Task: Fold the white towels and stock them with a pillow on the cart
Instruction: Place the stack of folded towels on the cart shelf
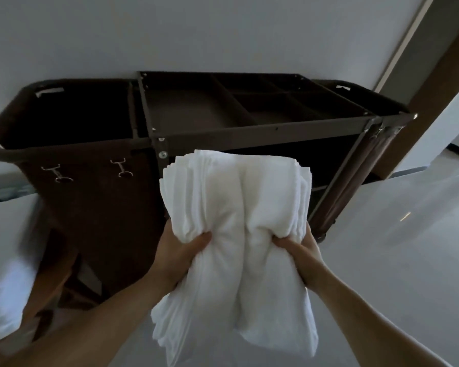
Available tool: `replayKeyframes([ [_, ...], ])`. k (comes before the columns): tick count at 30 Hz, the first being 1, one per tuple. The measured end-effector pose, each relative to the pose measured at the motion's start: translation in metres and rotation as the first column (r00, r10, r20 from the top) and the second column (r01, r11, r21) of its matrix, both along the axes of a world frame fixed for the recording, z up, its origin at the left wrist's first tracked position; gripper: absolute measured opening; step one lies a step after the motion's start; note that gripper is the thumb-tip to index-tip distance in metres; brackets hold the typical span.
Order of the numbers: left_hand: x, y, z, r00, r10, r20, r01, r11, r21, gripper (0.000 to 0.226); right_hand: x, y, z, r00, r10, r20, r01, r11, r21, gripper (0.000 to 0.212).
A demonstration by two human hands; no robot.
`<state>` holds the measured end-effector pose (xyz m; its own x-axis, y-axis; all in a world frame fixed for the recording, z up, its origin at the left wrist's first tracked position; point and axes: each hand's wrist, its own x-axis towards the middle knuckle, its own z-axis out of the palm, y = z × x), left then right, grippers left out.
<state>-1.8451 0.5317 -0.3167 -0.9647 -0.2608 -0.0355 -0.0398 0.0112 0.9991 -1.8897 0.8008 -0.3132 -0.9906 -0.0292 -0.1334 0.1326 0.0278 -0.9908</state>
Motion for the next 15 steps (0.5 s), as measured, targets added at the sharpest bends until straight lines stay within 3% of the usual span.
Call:
replayKeyframes([
  [10, -0.121, 0.04, -0.071, 0.975, 0.217, -0.049, -0.22, 0.974, -0.049, 0.095, -0.179, 0.025, -0.086, 0.987, 0.137, -0.08, -0.136, 0.991, 0.015, 0.084],
  [12, -0.142, 0.041, -0.08, 0.97, 0.242, -0.024, -0.243, 0.968, -0.068, 0.097, -0.213, 0.029, -0.1, 0.983, 0.171, -0.058, -0.172, 0.985, -0.001, 0.083],
  [15, -0.166, 0.031, -0.084, 0.953, 0.296, 0.067, -0.292, 0.954, -0.07, 0.075, -0.269, 0.043, -0.112, 0.975, 0.209, 0.073, -0.202, 0.975, -0.089, 0.076],
])
